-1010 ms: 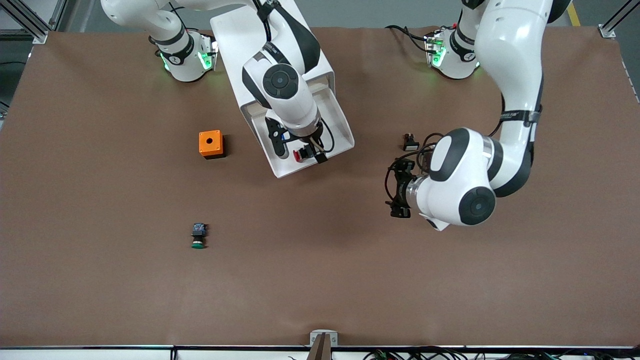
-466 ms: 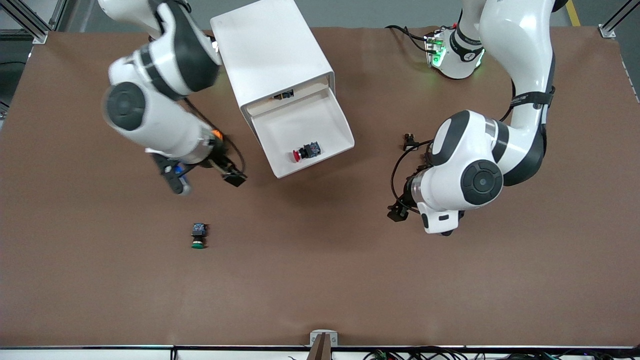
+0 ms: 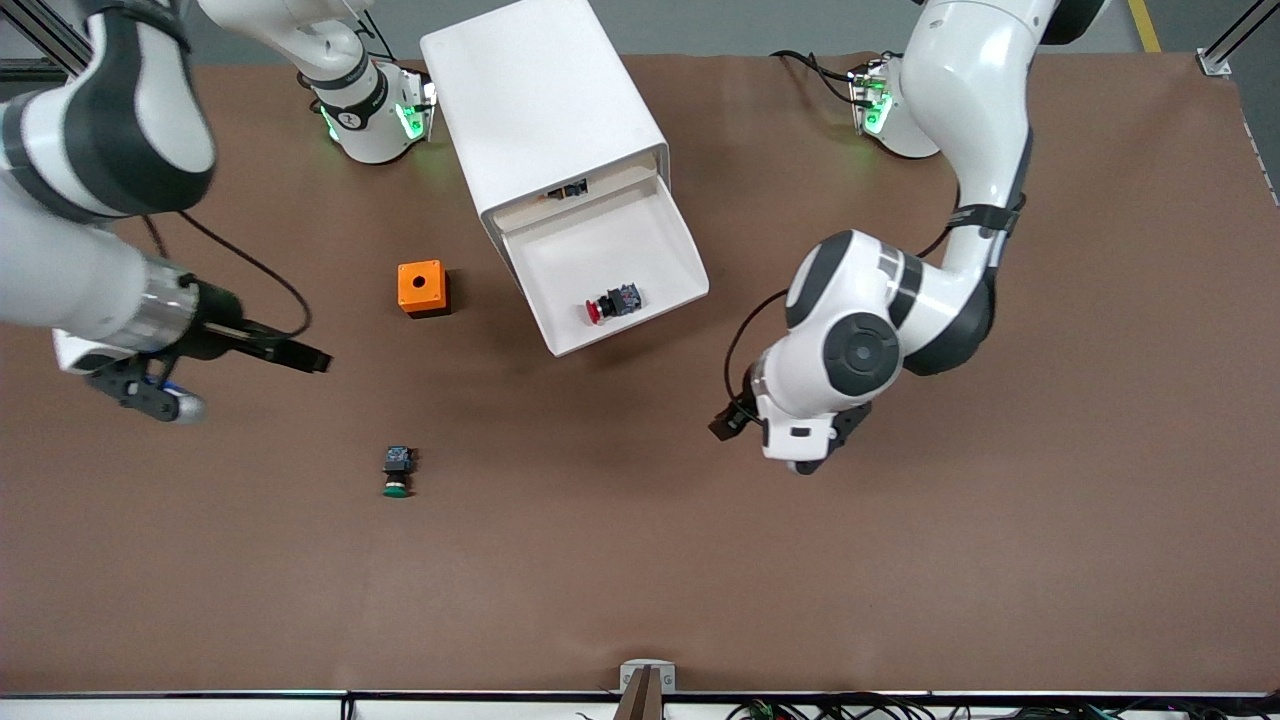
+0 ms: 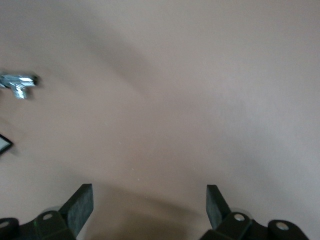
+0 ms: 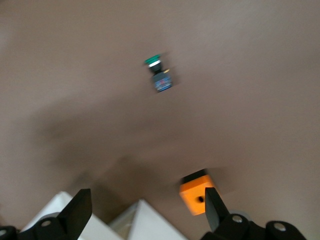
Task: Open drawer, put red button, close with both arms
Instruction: 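Release the red button and withdraw the right gripper from the drawer, then push the drawer closed with the left gripper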
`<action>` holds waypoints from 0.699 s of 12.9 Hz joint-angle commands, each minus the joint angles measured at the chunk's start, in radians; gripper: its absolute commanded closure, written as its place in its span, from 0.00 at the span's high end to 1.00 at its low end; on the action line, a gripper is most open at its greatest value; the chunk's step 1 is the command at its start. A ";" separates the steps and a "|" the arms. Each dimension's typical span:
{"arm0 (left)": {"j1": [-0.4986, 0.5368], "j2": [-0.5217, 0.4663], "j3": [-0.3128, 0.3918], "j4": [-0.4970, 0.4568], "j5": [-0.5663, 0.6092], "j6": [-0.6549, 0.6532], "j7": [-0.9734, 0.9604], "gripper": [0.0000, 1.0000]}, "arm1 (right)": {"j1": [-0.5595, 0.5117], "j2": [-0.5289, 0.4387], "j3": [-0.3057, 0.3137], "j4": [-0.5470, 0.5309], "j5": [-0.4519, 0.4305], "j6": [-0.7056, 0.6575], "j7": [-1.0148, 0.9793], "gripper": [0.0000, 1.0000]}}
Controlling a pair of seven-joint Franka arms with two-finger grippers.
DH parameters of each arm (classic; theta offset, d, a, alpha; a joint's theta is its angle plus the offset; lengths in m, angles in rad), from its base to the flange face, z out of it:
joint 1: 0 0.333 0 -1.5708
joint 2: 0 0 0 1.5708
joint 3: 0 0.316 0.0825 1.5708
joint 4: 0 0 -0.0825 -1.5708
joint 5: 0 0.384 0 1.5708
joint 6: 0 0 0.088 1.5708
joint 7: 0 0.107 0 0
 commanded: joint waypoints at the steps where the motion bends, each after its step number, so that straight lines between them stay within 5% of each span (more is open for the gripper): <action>1: -0.063 0.012 0.004 -0.008 0.022 0.030 0.021 0.99 | -0.006 -0.065 0.030 -0.009 -0.199 -0.022 -0.051 1.00; 3: -0.100 0.020 0.003 -0.015 0.020 0.037 0.021 0.99 | -0.006 -0.100 0.030 -0.009 -0.251 -0.024 -0.080 1.00; 9: -0.218 0.057 0.004 -0.021 0.037 0.066 0.035 0.99 | -0.075 -0.164 0.022 -0.012 -0.210 -0.024 -0.267 1.00</action>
